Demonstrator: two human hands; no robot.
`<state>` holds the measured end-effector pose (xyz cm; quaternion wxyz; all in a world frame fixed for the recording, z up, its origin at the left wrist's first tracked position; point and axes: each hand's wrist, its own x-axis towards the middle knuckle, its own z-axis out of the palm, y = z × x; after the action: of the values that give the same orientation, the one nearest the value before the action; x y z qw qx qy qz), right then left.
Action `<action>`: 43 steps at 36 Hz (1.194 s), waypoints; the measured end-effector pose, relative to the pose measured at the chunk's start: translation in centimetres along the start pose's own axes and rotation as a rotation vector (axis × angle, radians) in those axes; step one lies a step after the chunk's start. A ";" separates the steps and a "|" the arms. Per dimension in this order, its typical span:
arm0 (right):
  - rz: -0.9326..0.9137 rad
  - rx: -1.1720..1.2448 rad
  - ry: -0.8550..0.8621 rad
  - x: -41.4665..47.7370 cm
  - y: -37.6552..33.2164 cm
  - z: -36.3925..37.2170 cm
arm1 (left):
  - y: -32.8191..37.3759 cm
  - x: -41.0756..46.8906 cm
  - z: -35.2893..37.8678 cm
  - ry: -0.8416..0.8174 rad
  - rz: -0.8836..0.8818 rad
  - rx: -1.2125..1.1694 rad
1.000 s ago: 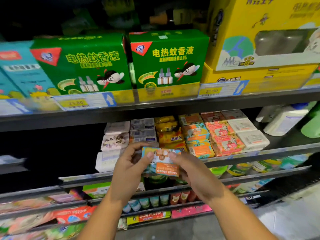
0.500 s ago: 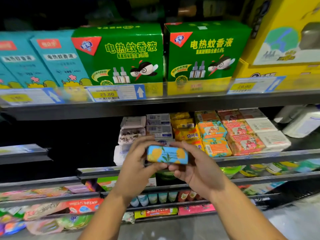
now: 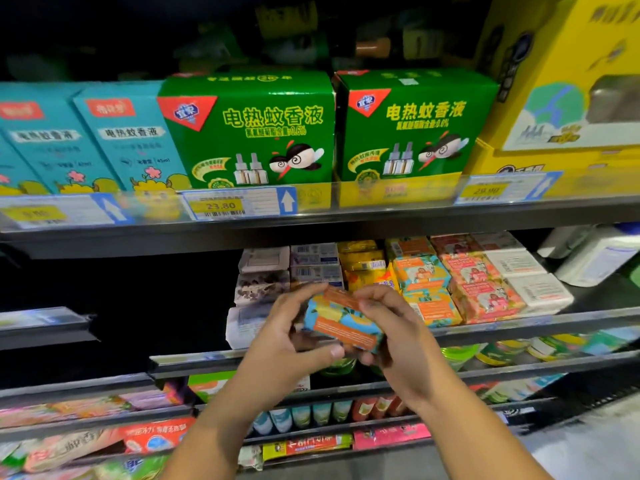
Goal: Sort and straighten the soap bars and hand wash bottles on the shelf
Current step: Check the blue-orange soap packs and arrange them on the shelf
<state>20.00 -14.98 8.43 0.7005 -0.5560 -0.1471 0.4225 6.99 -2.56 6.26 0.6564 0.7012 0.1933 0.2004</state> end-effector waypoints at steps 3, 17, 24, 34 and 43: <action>0.133 0.146 -0.120 -0.4 -0.3 0.0 | 0.1 0.1 -0.3 0.146 0.146 0.295; -0.064 -0.134 -0.026 0.7 1.2 0.3 | 0.7 0.1 0.3 0.247 0.006 -0.161; 0.065 0.131 -0.125 0.4 0.2 -0.1 | -0.7 0.0 -1.1 0.029 0.115 0.105; -0.049 -0.339 -0.139 0.9 0.6 0.2 | 0.3 -0.2 -0.7 0.198 0.059 -0.148; 0.062 0.072 -0.098 0.7 0.1 0.7 | 0.2 -0.4 -2.3 0.028 0.095 0.071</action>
<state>19.90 -14.04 8.43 0.6987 -0.5134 -0.1486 0.4755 5.40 -0.88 6.55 0.6180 0.7296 0.1758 0.2342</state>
